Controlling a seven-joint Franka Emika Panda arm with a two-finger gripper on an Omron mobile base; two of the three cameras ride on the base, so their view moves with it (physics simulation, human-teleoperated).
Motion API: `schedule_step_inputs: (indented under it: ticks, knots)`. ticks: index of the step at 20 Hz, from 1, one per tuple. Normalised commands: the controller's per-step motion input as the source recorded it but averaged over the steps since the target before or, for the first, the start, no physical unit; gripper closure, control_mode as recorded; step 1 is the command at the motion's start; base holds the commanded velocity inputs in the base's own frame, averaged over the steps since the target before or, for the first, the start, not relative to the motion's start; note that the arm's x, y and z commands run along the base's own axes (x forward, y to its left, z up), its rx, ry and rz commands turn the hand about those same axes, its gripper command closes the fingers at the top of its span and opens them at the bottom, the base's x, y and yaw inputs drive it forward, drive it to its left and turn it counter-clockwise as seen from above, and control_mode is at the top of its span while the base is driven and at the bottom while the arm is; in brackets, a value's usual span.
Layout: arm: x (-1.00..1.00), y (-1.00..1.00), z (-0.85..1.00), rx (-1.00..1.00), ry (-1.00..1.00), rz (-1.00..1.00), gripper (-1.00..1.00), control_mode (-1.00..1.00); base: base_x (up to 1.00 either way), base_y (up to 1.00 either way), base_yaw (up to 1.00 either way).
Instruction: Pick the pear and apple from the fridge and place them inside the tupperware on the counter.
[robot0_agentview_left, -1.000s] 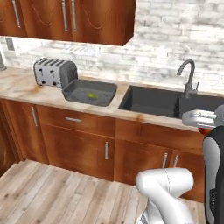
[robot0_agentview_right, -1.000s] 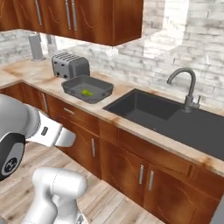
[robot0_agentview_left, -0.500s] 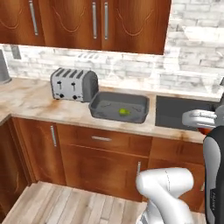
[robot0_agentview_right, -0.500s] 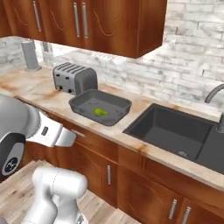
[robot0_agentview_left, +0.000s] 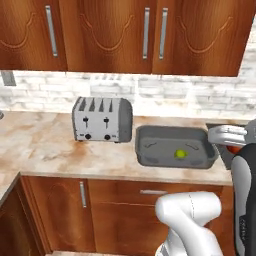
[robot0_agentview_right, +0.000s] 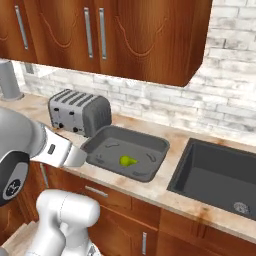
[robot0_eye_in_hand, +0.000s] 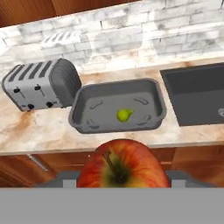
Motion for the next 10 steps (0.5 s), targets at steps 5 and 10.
schedule_step_inputs:
  ticks: [5, 10]
  knots:
    - [0.00, 0.00, 0.00, 0.00, 0.00, 0.00, 1.00, 1.00, 0.85, 0.45, -0.34]
    - [0.24, 0.02, -0.27, 0.00, 0.15, -0.07, 1.00, -1.00, 0.09, 0.03, -0.03]
